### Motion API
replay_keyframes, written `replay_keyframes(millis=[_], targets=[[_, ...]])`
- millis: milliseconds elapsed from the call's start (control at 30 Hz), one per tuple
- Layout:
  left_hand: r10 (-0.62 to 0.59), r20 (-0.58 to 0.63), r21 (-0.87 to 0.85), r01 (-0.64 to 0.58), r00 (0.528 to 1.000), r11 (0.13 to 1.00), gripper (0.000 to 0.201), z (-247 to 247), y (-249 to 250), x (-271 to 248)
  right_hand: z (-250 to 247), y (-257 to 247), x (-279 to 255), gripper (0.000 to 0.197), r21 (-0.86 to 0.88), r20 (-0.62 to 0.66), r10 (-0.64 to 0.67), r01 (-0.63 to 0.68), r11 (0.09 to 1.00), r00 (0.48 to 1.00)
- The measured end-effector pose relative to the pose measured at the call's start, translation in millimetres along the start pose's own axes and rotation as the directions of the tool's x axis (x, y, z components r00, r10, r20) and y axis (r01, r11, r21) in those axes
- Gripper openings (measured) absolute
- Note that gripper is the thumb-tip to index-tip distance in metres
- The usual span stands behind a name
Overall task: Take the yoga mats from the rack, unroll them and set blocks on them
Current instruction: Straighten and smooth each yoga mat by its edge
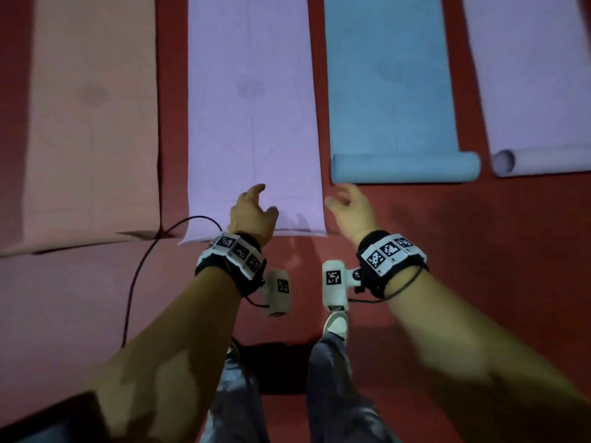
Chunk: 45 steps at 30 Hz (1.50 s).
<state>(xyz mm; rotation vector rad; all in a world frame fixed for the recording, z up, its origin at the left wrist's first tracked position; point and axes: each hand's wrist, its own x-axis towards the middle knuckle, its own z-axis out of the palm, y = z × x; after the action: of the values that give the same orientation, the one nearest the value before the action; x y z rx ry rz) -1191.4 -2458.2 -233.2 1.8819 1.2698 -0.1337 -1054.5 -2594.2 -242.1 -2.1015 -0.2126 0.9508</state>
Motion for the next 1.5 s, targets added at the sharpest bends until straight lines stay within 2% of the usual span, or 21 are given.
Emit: replay_keyframes(millis=[167,300,533,633,767,933,1067,1267,1367,1500], targets=[[0.001,-0.166,-0.309,-0.053,0.986,0.95,0.049,-68.8,112.5,-50.3,-96.6,-97.8,-41.5,0.041,0.081,-0.069,-0.089,0.095,0.992,0.994],[-0.006,-0.214,-0.513,-0.107,0.977,0.852,0.044,-103.9,176.1,-74.9,-149.9,-151.1,-54.2,0.037,0.192,-0.109,-0.117,0.136,0.972,0.987],[-0.002,-0.226,-0.573,-0.132,0.974,0.809,0.041,-141.6,252.8,-61.2,-197.1,-227.8,-45.2,0.036,0.291,-0.135,-0.119,0.154,0.944,0.984],[0.037,-0.194,-0.594,-0.148,0.98,0.791,0.037,-148.7,291.8,-39.9,-215.8,-254.6,-34.4,0.036,0.315,-0.15,-0.12,0.163,0.935,0.981],[0.103,-0.185,-0.556,-0.191,0.977,0.809,0.034,-157.1,347.7,-10.9,-249.6,-281.4,-15.0,0.035,0.368,-0.146,-0.111,0.158,0.916,0.983],[0.115,-0.129,-0.574,-0.169,0.985,0.801,0.034,-141.0,426.6,39.6,-301.3,-301.7,44.8,0.036,0.401,-0.162,-0.1,0.159,0.902,0.982],[0.15,-0.158,-0.576,-0.215,0.976,0.789,0.035,-115.7,491.3,85.0,-352.2,-321.5,110.2,0.038,0.41,-0.143,-0.117,0.166,0.897,0.983],[0.044,-0.187,-0.627,-0.154,0.981,0.764,0.033,-108.1,585.8,150.9,-431.0,-377.0,210.2,0.04,0.342,-0.084,-0.148,0.168,0.925,0.985],[0.021,-0.224,-0.645,-0.164,0.974,0.746,0.035,-116.0,619.3,181.3,-452.0,-408.8,255.7,0.039,0.306,-0.072,-0.183,0.196,0.932,0.981],[-0.007,-0.224,-0.645,-0.143,0.975,0.751,0.035,-124.3,647.5,228.0,-453.3,-442.8,312.5,0.037,0.277,-0.015,-0.197,0.193,0.941,0.98]])
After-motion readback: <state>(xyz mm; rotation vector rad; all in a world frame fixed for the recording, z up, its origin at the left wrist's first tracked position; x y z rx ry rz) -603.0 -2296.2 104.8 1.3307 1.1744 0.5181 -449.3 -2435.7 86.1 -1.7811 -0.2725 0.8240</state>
